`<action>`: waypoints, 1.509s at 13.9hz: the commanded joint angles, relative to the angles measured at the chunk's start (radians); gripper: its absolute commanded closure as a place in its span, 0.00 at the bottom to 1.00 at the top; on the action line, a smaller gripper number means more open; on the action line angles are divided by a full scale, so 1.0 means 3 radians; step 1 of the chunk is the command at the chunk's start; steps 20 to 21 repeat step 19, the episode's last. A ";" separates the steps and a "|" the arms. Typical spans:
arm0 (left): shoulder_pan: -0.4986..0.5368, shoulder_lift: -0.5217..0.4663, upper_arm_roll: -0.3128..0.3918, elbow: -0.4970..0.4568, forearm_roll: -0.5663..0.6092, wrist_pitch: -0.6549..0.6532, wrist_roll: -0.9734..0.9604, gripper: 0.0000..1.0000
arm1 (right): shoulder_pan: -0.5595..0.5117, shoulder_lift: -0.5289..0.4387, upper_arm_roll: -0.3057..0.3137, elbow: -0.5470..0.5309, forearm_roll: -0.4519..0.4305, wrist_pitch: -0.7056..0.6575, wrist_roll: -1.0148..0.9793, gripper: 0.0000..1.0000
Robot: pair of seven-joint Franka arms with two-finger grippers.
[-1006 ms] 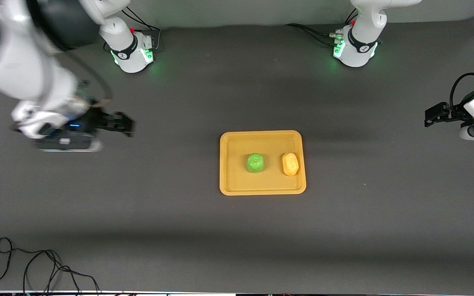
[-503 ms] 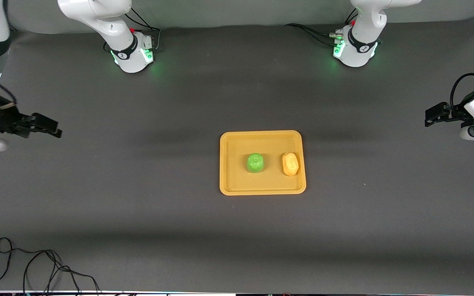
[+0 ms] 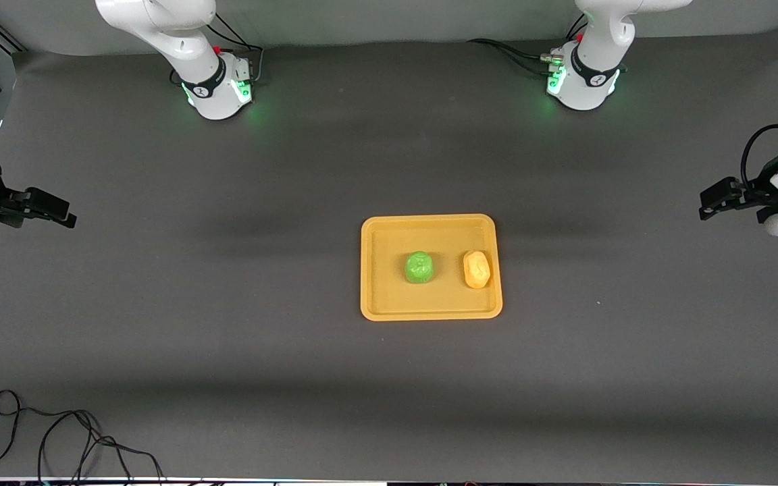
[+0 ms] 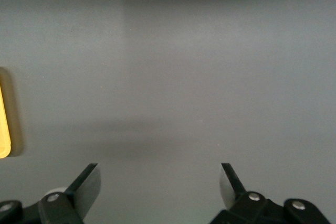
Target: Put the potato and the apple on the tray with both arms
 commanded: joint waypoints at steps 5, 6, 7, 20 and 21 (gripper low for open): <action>-0.0010 -0.0005 -0.0009 -0.0015 -0.0017 0.0032 -0.0081 0.01 | -0.0009 -0.0036 0.0055 0.0037 -0.0072 0.0037 -0.0047 0.00; -0.0020 -0.0005 -0.0009 -0.0015 -0.0017 0.0032 -0.0081 0.01 | -0.0101 -0.0036 0.0172 0.0037 -0.0072 0.0017 -0.0042 0.00; -0.0025 -0.0010 -0.0009 -0.0015 -0.0017 0.0027 -0.0081 0.01 | -0.0198 -0.0036 0.0284 0.0037 -0.0067 0.0017 -0.0037 0.00; -0.0071 0.0026 -0.0035 -0.0015 -0.0017 -0.0019 -0.0133 0.01 | -0.0193 -0.0042 0.0290 0.0073 -0.0036 -0.0111 -0.0016 0.00; -0.0071 0.0026 -0.0035 -0.0015 -0.0017 -0.0019 -0.0133 0.01 | -0.0193 -0.0042 0.0290 0.0073 -0.0036 -0.0111 -0.0016 0.00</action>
